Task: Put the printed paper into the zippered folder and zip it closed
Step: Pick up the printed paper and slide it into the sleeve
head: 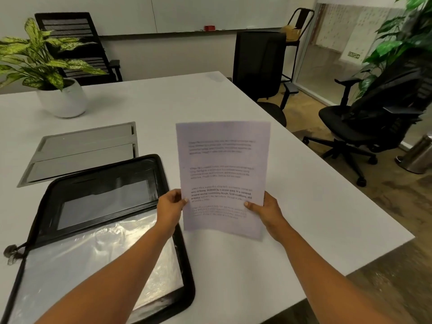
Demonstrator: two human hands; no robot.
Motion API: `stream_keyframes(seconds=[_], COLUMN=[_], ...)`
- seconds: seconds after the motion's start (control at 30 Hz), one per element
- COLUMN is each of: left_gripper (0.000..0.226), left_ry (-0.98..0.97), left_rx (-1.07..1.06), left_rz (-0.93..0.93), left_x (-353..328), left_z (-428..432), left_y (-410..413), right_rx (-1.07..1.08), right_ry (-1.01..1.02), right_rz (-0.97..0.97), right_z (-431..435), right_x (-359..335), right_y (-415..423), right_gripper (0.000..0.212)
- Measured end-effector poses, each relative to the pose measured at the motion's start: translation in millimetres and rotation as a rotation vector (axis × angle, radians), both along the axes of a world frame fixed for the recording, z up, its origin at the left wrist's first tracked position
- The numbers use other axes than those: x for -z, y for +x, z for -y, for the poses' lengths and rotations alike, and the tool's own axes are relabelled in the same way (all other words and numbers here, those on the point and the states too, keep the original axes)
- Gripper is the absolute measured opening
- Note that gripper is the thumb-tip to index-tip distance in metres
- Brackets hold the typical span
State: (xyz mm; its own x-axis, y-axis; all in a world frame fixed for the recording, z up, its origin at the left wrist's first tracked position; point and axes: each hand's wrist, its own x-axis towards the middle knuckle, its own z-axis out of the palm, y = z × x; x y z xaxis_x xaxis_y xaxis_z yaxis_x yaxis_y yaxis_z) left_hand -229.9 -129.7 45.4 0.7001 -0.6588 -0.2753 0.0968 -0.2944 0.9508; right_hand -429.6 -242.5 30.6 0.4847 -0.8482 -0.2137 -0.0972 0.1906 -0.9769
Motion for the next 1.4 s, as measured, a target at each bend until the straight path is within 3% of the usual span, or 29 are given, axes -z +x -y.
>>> stream_keyframes(seconds=[0.37,0.47,0.63,0.8,0.93,1.03,1.2,1.4], left_gripper=[0.017,0.026,0.013,0.032,0.038,0.037,0.015,0.012], left_ry=[0.074,0.185,0.423,0.566,0.649,0.667,0.645,0.646], left_rx=[0.041,0.008,-0.078,0.076,0.174,0.194,0.156,0.158], left_rz=[0.11,0.217,0.23,0.195,0.289,0.367,0.391,0.426], left_x=[7.5,21.3,44.2,46.8,48.9,50.2,53.2,60.7], left_z=[-17.8,-30.3,-65.0,-82.4,-85.5,-87.7,-89.9,-86.7], left_y=[4.6,15.1,33.2,29.1,20.1,14.4,15.6,15.2], right_rx=[0.173,0.223,0.286,0.293,0.32,0.342,0.358,0.378], right_ry=[-0.036,-0.072,-0.079,-0.05,-0.03,-0.01,0.016,0.049], right_rz=[-0.01,-0.019,-0.016,-0.061,-0.089,-0.108,-0.107,-0.094], right_z=[-28.6,-32.7,-39.1,-46.7,-49.9,-50.1,-50.2,-51.6], right_x=[-11.1,-9.9,-4.8,0.9,3.0,2.3,1.0,2.0], right_y=[15.7,17.6,20.9,27.8,30.9,32.4,32.2,25.6], right_gripper=[0.03,0.032,0.035,0.035,0.035,0.035,0.034,0.032])
